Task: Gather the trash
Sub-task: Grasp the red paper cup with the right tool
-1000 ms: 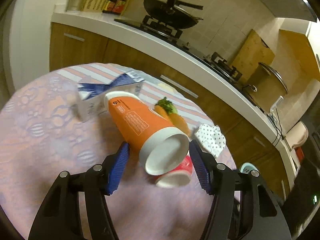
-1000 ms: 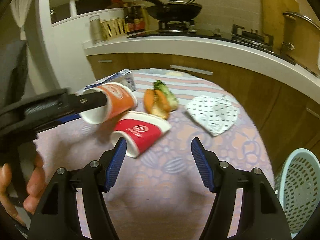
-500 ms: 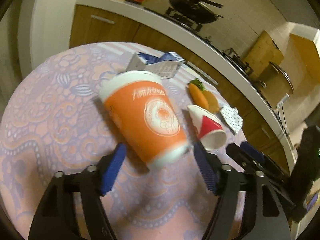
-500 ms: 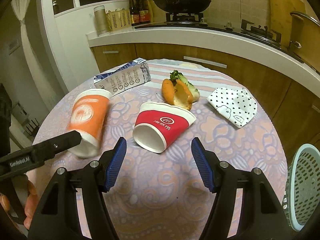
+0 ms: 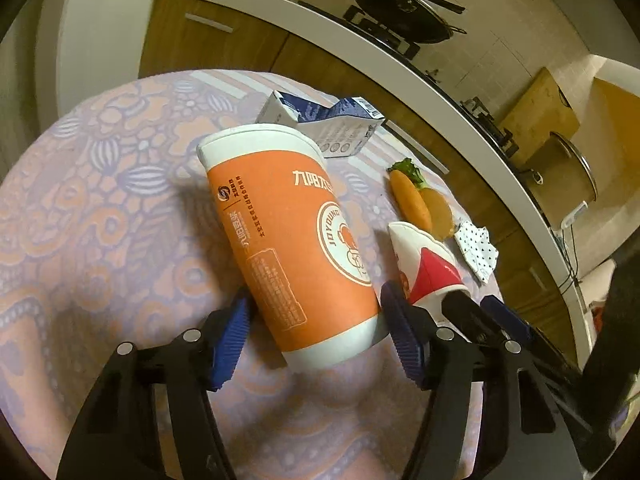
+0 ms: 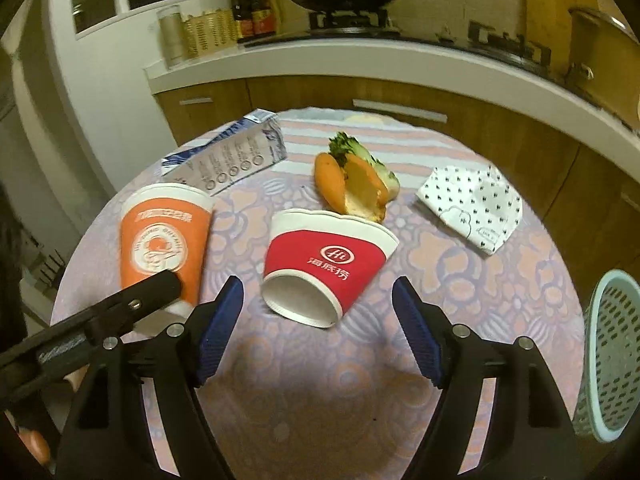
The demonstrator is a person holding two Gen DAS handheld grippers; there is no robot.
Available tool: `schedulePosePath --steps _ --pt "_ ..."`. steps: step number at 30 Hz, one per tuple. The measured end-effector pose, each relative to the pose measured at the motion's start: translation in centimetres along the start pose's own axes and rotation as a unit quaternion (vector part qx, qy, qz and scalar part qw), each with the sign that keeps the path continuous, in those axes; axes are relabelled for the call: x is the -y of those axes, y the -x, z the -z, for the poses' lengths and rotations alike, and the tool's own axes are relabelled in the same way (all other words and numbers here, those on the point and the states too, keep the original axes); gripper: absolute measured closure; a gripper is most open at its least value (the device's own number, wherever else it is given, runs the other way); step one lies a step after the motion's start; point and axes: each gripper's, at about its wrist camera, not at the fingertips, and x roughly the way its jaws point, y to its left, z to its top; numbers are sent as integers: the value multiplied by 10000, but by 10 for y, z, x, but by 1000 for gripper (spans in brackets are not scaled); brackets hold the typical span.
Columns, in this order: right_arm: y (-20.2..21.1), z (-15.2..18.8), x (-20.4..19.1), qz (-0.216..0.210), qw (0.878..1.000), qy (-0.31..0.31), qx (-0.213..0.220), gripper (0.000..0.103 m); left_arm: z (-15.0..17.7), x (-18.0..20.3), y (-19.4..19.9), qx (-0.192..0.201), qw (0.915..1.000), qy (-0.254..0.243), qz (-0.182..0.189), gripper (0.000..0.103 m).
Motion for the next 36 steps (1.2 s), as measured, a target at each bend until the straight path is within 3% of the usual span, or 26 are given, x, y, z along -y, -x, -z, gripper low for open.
schedulePosePath --steps 13,15,17,23,27,36 --pt "-30 -10 -5 20 9991 -290 -299 30 -2 -31 37 348 9991 92 227 44" --pt "-32 -10 -6 63 9991 -271 -306 37 -2 -30 37 352 9990 77 250 44" --pt "-30 -9 -6 73 9992 -278 -273 37 -1 -29 39 358 9988 65 313 45" --pt "-3 -5 0 -49 9996 -260 -10 38 2 -12 49 471 9968 -130 631 46" --pt "27 -2 10 104 9992 -237 314 38 6 12 57 539 9942 -401 845 47" --pt "78 10 67 472 9947 -569 718 38 18 60 47 200 9874 -509 1485 49"
